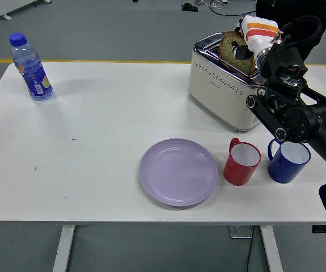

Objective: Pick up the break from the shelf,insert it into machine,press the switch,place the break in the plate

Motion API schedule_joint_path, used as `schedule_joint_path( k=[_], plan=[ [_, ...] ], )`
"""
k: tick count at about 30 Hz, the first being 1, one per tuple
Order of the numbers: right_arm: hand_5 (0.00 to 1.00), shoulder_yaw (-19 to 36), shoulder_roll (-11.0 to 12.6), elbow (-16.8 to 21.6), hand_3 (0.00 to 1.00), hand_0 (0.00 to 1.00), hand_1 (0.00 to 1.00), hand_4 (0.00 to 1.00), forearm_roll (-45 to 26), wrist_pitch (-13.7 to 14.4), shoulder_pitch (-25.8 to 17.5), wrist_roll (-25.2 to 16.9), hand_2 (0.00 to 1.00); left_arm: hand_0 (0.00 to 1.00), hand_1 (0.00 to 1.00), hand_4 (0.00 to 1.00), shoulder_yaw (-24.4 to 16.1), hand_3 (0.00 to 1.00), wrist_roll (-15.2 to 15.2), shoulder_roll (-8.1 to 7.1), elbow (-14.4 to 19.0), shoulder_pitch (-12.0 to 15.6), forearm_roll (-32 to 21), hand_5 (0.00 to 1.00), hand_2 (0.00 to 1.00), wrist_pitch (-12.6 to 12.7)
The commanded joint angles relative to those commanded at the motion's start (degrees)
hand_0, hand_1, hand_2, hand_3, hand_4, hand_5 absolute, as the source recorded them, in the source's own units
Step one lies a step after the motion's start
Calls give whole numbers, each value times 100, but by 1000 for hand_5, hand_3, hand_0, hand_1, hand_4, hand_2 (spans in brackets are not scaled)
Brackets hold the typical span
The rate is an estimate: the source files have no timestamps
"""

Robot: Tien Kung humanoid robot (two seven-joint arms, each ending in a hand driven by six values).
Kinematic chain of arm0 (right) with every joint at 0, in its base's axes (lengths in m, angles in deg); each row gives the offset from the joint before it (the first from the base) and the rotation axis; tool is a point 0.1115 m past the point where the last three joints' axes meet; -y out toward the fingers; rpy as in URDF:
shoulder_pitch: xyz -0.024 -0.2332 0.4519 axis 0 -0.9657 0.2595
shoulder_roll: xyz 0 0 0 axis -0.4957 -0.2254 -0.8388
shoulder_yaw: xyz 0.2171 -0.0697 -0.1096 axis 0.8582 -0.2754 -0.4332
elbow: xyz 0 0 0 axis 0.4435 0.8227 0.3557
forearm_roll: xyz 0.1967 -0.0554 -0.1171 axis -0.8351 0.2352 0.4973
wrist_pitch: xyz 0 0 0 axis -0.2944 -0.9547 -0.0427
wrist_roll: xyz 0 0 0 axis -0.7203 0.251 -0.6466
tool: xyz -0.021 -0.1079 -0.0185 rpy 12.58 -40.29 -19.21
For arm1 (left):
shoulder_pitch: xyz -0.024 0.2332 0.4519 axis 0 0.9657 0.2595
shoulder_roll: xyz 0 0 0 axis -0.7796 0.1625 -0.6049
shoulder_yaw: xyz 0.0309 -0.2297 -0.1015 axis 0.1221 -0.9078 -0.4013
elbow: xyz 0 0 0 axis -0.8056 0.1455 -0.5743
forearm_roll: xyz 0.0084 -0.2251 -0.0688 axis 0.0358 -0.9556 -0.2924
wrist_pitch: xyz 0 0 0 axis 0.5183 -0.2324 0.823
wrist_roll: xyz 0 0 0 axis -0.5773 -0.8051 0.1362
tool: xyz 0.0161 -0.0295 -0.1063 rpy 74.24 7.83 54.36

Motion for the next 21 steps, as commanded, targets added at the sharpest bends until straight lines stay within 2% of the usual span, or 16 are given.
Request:
schedule_joint_path(
  k=[9,12,15,21],
  plan=[
    [2,121,226,437,467,110,266,534,-29,65,-4,14,367,695,564,518,6,679,7,-5,0,0,-33,952,712,3],
    [2,185,359,725,466,101,261,540,-110,99,-5,41,365,695,563,518,-3,679,8,-4,0,0,-37,952,712,5],
    [2,190,375,761,466,101,261,540,-123,104,-6,41,365,695,563,518,0,679,9,-5,0,0,-41,952,712,5],
    [2,275,737,1574,465,108,260,542,-533,142,-103,123,361,696,563,517,-25,679,13,-6,0,3,-37,952,712,6]
  ],
)
